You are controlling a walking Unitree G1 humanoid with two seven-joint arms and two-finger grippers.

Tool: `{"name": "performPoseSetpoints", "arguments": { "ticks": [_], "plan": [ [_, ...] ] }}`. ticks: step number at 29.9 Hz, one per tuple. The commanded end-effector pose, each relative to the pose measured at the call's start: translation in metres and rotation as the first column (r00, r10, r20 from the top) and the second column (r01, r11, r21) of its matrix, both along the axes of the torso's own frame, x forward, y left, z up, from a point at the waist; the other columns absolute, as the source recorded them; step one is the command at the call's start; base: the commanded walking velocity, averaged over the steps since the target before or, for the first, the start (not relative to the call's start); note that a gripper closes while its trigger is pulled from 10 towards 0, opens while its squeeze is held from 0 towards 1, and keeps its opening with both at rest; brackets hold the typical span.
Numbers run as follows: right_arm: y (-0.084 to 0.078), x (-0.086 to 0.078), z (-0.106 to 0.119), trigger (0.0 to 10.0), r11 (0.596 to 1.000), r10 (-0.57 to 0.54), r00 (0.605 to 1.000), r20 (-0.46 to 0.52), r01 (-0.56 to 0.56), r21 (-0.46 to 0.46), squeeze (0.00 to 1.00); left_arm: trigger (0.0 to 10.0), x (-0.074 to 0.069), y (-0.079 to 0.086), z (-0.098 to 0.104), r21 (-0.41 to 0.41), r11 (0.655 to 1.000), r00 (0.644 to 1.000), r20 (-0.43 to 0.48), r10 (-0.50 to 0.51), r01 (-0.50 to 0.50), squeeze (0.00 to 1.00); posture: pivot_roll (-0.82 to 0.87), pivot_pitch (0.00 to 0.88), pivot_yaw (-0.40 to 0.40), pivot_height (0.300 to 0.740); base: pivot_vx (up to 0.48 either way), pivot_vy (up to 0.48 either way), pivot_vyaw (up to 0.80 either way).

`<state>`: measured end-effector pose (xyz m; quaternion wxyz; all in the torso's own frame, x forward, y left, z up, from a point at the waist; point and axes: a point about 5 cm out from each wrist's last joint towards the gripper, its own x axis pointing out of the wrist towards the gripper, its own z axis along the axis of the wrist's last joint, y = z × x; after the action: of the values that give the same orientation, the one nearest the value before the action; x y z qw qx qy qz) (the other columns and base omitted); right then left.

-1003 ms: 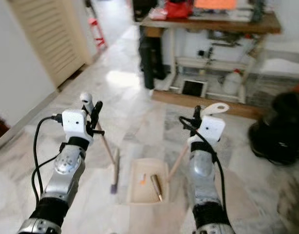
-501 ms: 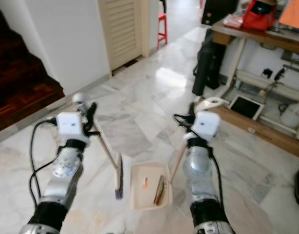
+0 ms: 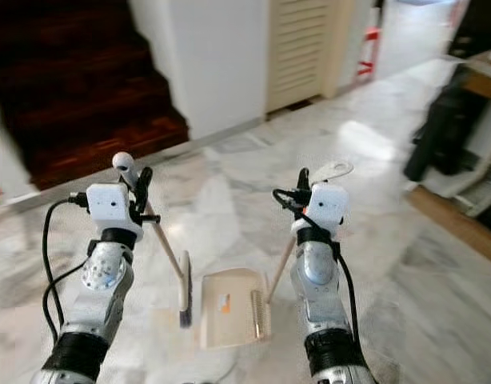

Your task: Sweep floor

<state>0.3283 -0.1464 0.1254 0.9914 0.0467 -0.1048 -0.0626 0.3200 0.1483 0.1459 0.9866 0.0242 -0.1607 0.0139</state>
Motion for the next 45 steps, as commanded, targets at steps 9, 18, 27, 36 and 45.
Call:
{"name": "performPoseSetpoints", "arguments": {
  "ticks": [9,18,27,36,45],
  "plan": [
    [-0.006,0.003,0.006,10.0,0.986,-0.043,0.999,-0.021,0.046,0.158,0.00,10.0,-0.001,0.001,0.013,0.021,1.000,0.999,0.041,0.003,-0.004,0.00,0.07,0.051,0.030,0.740,0.000,0.000,0.00],
    [-0.002,0.003,0.006,10.0,0.981,-0.018,0.999,-0.033,0.024,0.195,0.00,10.0,-0.005,0.004,0.012,0.021,1.000,0.999,0.033,0.013,-0.014,0.00,0.07,0.060,0.031,0.740,0.000,0.000,0.00],
    [0.000,0.003,0.007,10.0,0.980,-0.001,1.000,-0.031,0.007,0.200,0.00,10.0,-0.008,0.003,0.013,0.006,1.000,0.999,0.031,0.015,-0.015,0.00,0.07,0.065,0.028,0.740,0.000,0.000,0.00],
    [0.000,0.002,0.007,10.0,0.980,0.003,0.999,-0.033,0.003,0.201,0.00,10.0,-0.010,0.003,0.012,0.009,1.000,1.000,0.029,0.008,-0.009,0.00,0.08,0.066,0.027,0.740,0.000,0.000,0.00],
    [0.000,0.003,0.009,10.0,0.982,0.005,1.000,-0.028,0.000,0.190,0.00,10.0,-0.010,0.002,0.011,0.009,1.000,1.000,0.018,0.005,-0.005,0.00,0.08,0.066,0.030,0.740,0.000,0.000,0.00]
  ]
}}
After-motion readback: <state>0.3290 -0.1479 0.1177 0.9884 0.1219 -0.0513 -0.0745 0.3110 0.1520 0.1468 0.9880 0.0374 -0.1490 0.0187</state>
